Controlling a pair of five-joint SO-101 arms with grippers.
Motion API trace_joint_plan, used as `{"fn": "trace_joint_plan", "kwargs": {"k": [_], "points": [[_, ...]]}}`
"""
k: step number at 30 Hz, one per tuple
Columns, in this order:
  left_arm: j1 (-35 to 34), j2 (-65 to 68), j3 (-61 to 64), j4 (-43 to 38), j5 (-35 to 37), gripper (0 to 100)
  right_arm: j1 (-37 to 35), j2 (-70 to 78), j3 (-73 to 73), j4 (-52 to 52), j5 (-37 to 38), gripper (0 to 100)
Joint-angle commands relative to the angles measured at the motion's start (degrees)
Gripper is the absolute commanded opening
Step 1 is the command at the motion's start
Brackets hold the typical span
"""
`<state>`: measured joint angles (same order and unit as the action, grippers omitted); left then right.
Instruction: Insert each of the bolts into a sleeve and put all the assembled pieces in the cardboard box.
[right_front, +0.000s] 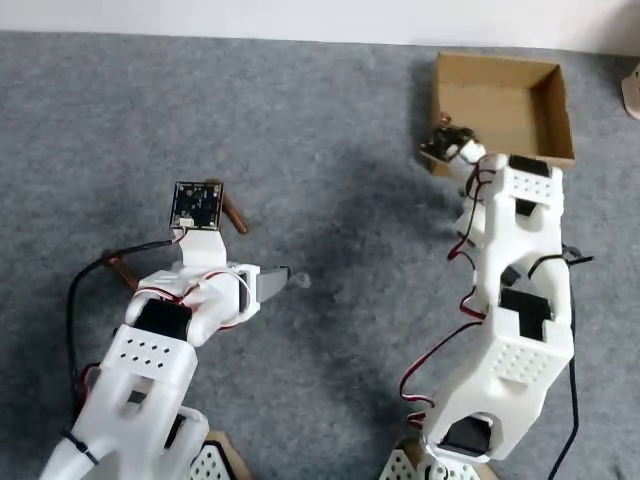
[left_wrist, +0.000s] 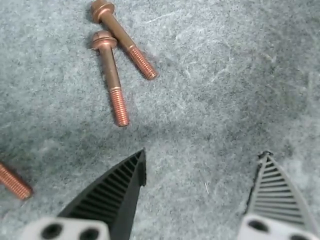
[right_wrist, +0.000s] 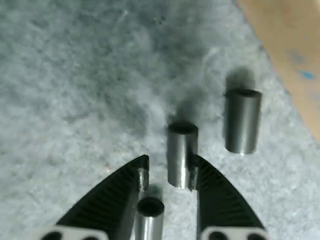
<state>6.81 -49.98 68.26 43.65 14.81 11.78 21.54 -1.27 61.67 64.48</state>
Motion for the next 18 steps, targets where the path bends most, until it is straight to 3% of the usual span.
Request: {"fn": "trace_joint_plan", "kwargs": {"k": [1, 12, 16, 18], "points": [[-0.4, -0.2, -3.1, 0.1, -1.4, 33, -0.7, 1.4, 0.0, -1.5, 0.4, 11.9], [-0.6, -0.2, -3.1, 0.1, -1.4, 33, 0.6, 6.9, -1.5, -2.7, -2.0, 11.8], [-0.9, -0.2, -3.5, 0.1, -1.3, 33, 0.1, 6.9, -1.5, -2.9, -5.5, 0.0], [-2.6, -0.2, -3.8, 0.1, -1.0, 33, -0.4, 6.6, -1.5, -2.7, -9.0, 0.6]]}}
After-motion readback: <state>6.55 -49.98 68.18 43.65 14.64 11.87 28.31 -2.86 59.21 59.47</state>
